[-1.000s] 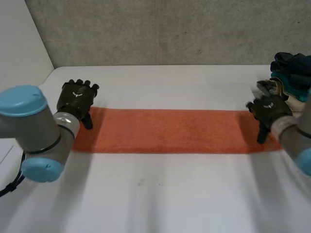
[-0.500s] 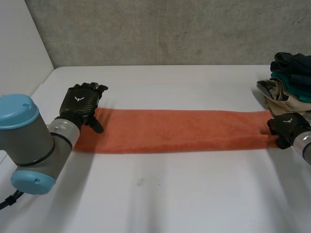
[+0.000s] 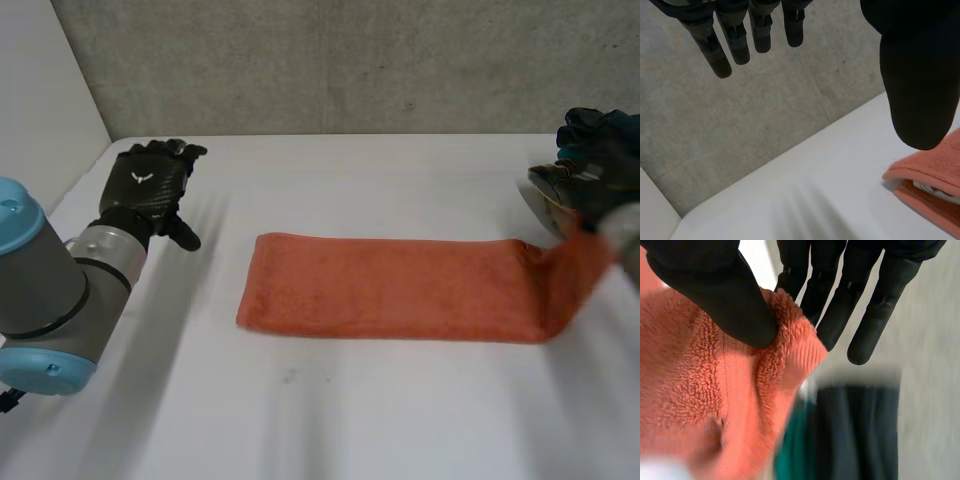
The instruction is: Fold the laundry.
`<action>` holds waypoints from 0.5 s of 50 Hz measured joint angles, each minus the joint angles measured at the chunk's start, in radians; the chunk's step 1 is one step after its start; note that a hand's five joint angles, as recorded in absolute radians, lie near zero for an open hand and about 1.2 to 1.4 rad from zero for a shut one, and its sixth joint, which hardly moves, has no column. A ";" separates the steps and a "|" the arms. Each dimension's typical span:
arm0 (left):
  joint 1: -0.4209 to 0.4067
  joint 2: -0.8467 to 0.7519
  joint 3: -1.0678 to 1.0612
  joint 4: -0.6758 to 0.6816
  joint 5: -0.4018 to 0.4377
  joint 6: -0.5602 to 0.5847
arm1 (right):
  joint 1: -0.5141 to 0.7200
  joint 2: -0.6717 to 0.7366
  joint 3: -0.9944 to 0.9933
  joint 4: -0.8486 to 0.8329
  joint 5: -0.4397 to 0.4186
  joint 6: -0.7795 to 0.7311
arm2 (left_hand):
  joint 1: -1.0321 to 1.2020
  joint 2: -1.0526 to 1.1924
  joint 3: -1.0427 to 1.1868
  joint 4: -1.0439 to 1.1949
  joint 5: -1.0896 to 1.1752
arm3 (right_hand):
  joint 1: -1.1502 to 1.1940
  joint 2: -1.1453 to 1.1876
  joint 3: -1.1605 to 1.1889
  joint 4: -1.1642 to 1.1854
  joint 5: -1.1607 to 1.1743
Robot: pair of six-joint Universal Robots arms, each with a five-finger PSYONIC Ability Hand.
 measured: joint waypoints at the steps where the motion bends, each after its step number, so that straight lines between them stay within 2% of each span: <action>1: 0.002 0.008 -0.002 0.000 -0.001 0.000 | 0.087 -0.001 -0.019 -0.024 -0.010 0.018 | 0.000 0.000 0.000 0.000 0.000 | 0.000 0.000 0.000 0.000 0.000; 6: 0.007 0.027 -0.010 0.000 -0.003 -0.001 | 0.360 0.064 -0.093 -0.131 -0.074 0.065 | 0.000 0.000 0.000 0.000 0.000 | 0.000 0.000 0.001 0.001 0.000; 12: 0.010 0.027 -0.017 0.000 -0.002 0.000 | 0.619 0.258 -0.215 -0.222 -0.166 0.087 | 0.000 0.000 0.000 0.000 0.000 | 0.000 0.000 0.001 0.001 0.000; 19: 0.009 0.024 -0.020 0.000 0.000 0.000 | 0.745 0.460 -0.305 -0.234 -0.203 0.084 | 0.000 0.000 0.000 0.000 0.000 | 0.000 0.000 0.001 0.002 0.000; 20: 0.009 0.023 -0.020 0.000 0.000 0.000 | 0.751 0.475 -0.310 -0.233 -0.199 0.083 | 0.000 0.000 0.000 0.000 0.000 | -0.039 -0.052 -0.055 -0.056 -0.052; 22: 0.008 0.022 -0.020 0.000 0.002 0.000 | 0.760 0.493 -0.314 -0.227 -0.168 0.084 | 0.000 0.000 0.000 0.000 0.000 | -0.373 -0.409 -0.390 -0.389 -0.385; 25: 0.006 0.020 -0.021 -0.001 0.003 0.000 | 0.761 0.487 -0.307 -0.219 -0.112 0.095 | 0.000 0.000 0.000 0.000 0.000 | -0.772 -0.814 -0.809 -0.808 -0.797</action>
